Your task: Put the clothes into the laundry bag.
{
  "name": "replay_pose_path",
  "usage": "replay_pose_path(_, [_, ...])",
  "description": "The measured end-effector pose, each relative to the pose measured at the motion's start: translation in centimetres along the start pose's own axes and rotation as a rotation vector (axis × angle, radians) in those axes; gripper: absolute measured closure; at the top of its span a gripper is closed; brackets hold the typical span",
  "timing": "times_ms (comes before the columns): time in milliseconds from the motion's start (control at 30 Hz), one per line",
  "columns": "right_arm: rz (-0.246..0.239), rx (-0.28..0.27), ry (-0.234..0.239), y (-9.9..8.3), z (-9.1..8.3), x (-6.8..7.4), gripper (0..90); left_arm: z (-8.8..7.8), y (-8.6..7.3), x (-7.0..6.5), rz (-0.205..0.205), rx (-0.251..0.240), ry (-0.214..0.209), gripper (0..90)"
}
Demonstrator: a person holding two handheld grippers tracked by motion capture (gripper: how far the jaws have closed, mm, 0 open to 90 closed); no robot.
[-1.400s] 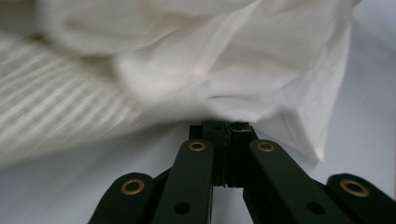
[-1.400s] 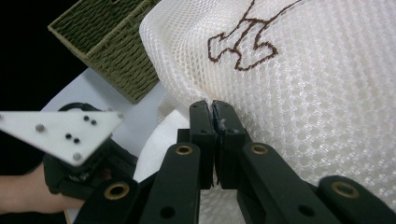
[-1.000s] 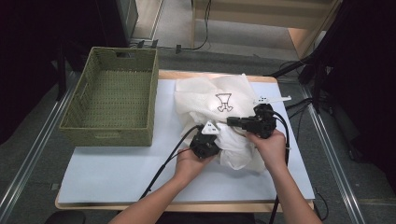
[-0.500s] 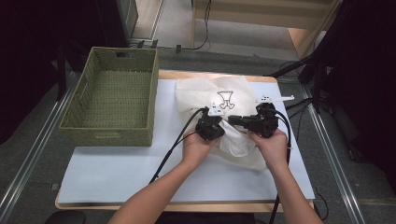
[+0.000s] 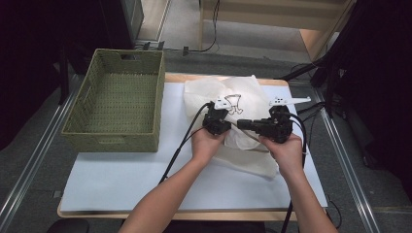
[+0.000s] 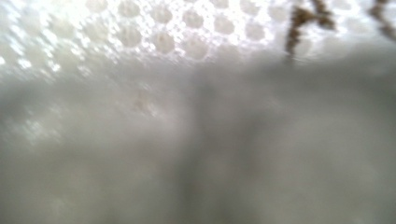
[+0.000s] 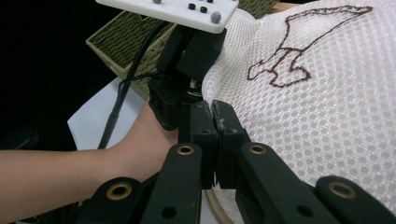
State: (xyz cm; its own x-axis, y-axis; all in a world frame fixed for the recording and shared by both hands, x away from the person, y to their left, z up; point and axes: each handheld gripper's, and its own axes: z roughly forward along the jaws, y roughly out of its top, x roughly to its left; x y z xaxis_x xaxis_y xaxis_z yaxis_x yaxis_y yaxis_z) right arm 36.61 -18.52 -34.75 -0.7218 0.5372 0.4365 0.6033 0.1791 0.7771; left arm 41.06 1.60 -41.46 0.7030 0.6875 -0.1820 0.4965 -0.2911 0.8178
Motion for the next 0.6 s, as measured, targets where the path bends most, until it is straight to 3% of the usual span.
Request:
replay_pose_path(267, [0.012,0.071,-0.077,-1.5,1.7,-2.3,89.7,-1.6,-0.4,0.9,0.024,0.069,-0.060,90.0])
replay_pose_path(600, [0.005,0.091,-0.109,-1.8,2.0,-2.6,89.6,-5.5,-1.2,1.5,0.049,0.082,-0.084,89.1])
